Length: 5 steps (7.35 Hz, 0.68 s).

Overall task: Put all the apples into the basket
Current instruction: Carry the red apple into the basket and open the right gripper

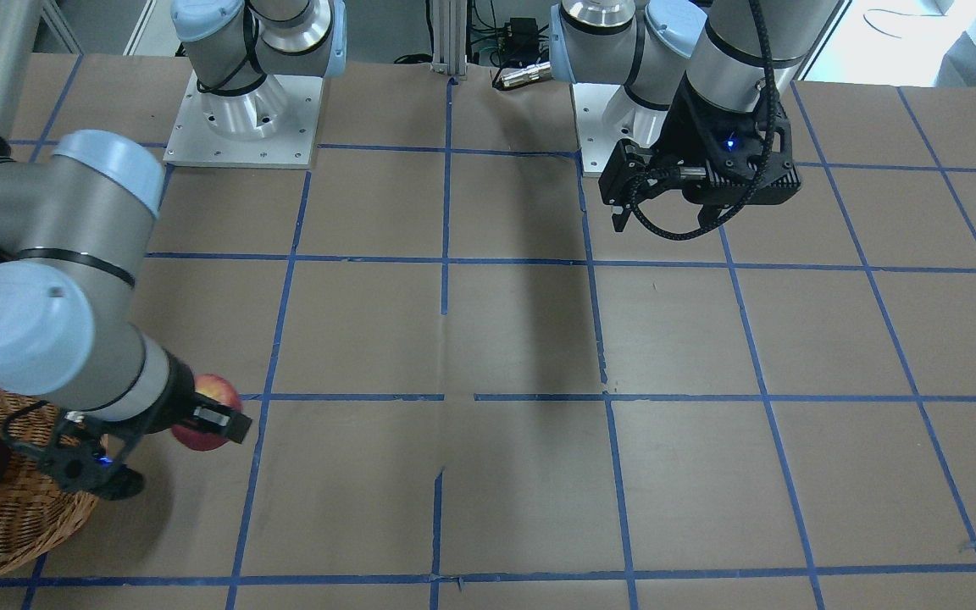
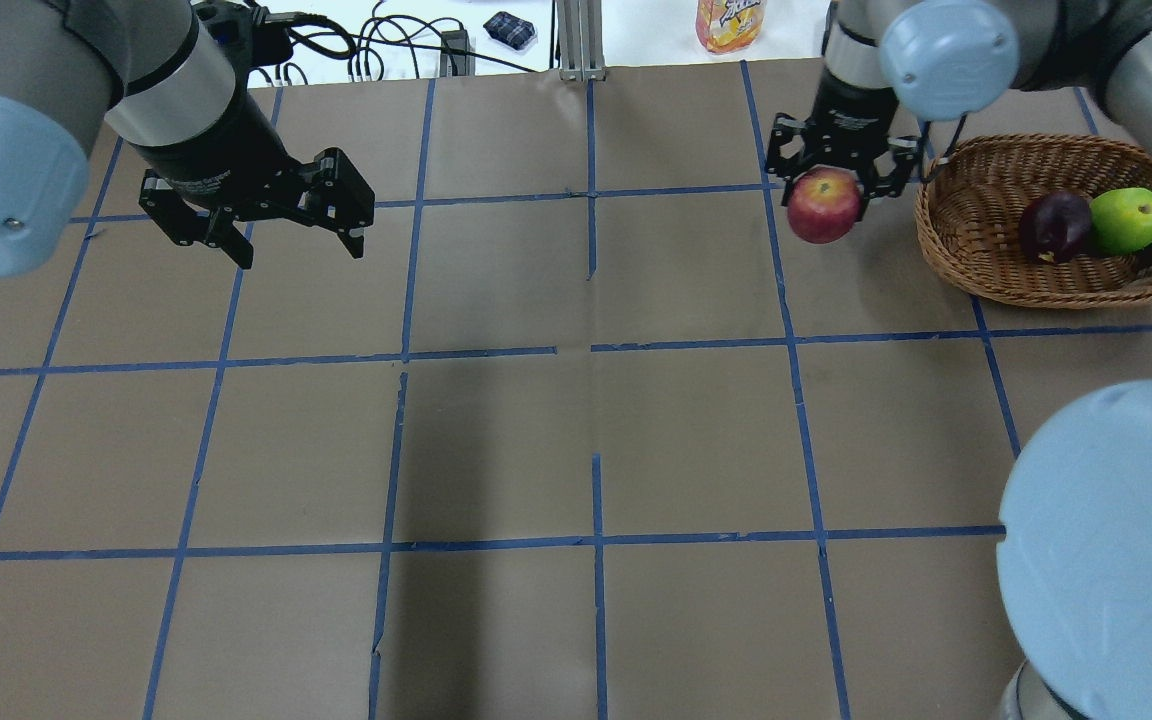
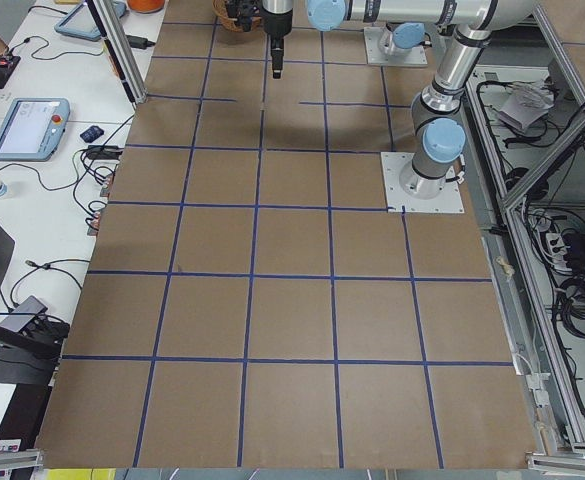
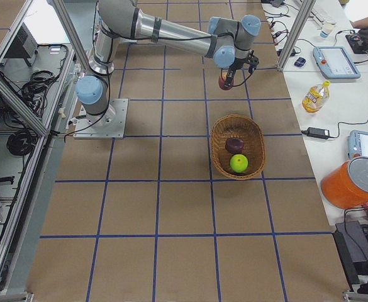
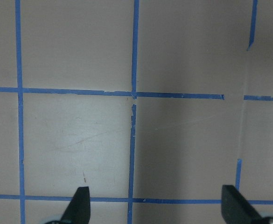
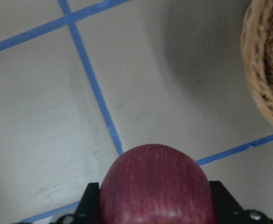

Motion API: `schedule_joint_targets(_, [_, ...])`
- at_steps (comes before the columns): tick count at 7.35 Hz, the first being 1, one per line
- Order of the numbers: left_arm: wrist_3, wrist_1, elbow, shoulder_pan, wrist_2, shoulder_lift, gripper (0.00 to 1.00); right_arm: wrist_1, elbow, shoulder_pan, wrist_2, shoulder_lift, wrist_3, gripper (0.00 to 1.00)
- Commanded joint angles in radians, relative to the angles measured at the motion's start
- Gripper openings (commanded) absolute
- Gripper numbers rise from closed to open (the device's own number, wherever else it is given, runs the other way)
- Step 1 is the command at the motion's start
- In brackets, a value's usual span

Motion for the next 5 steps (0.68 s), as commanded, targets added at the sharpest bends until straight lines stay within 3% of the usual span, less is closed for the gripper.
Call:
schedule_joint_targets(1, [0.0,-0.001,-0.003,0.0,0.0,0.002,1.0,-0.015,-0.002,-0.127,-0.057,0.007,-0.28,0.0])
schedule_joint_targets(3, [0.0,0.0,-0.005,0.0,0.0,0.002,1.0,-0.127,0.009,-0.191,-0.06,0.074,-0.369,0.0])
schedule_joint_targets(5, [0.0,0.0,-0.006,0.0,0.0,0.002,1.0,-0.133,0.001,-0.198,-0.06,0.13,-0.35,0.0])
